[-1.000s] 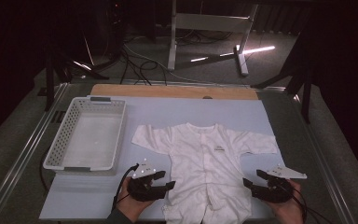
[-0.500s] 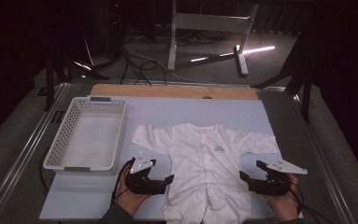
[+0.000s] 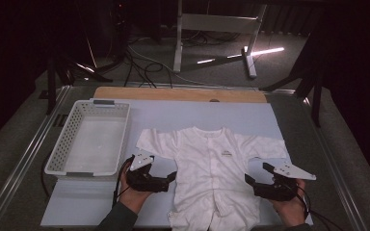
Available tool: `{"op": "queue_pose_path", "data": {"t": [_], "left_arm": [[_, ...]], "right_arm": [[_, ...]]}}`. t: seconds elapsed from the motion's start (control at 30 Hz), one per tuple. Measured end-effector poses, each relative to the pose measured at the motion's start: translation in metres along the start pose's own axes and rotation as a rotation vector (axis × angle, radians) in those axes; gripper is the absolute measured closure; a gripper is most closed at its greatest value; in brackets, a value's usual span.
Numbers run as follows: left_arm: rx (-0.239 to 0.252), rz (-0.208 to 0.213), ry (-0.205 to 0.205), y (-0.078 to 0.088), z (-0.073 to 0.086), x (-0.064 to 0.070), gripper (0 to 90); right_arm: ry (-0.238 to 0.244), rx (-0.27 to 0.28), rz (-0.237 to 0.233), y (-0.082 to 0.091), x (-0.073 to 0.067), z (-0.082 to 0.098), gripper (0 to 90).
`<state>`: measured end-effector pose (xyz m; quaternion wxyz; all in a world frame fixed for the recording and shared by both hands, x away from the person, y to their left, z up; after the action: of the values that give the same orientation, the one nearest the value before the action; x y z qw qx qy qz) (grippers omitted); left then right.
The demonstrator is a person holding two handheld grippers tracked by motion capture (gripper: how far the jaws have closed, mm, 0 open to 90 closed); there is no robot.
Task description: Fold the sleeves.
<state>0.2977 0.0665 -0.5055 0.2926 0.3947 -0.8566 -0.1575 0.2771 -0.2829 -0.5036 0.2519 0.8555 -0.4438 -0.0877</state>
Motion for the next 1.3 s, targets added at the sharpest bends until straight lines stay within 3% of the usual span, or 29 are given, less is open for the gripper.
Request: {"op": "queue_pose_path", "data": {"t": [0.33,0.4,0.57,0.9,1.13,1.3], "left_arm": [[0.06,-0.047,0.016,-0.005,-0.024,-0.008,0.3],[0.091,-0.067,0.032,-0.009,-0.036,-0.013,0.3],[0.102,-0.099,0.036,-0.019,-0.046,-0.019,0.3],[0.089,-0.126,0.061,-0.041,-0.055,-0.034,2.8],[0.024,-0.169,0.083,-0.055,-0.054,-0.047,5.8],[0.001,-0.178,0.072,-0.062,-0.053,-0.048,6.7]], "right_arm": [[-0.007,0.016,0.015,0.002,-0.001,0.002,14.4],[-0.012,0.019,0.021,0.003,0.0,0.003,14.5],[-0.015,0.012,0.023,0.003,0.0,0.005,14.5],[-0.02,0.007,0.024,0.002,0.001,0.007,14.5],[-0.014,0.007,0.019,0.002,0.0,0.008,14.4],[-0.013,0.003,0.013,0.001,-0.001,0.008,14.5]]}}
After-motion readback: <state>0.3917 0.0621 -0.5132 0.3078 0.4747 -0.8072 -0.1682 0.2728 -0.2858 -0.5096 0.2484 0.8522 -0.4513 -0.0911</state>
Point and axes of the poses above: each handheld gripper's, and its own axes: y roughly backward along the jaws, z roughly out of its underside, x roughly to its right, the point moved 6 cm from there along -y, roughly forward along the jaws, and after that the axes turned 11 degrees about y, right-handed, at the moved point
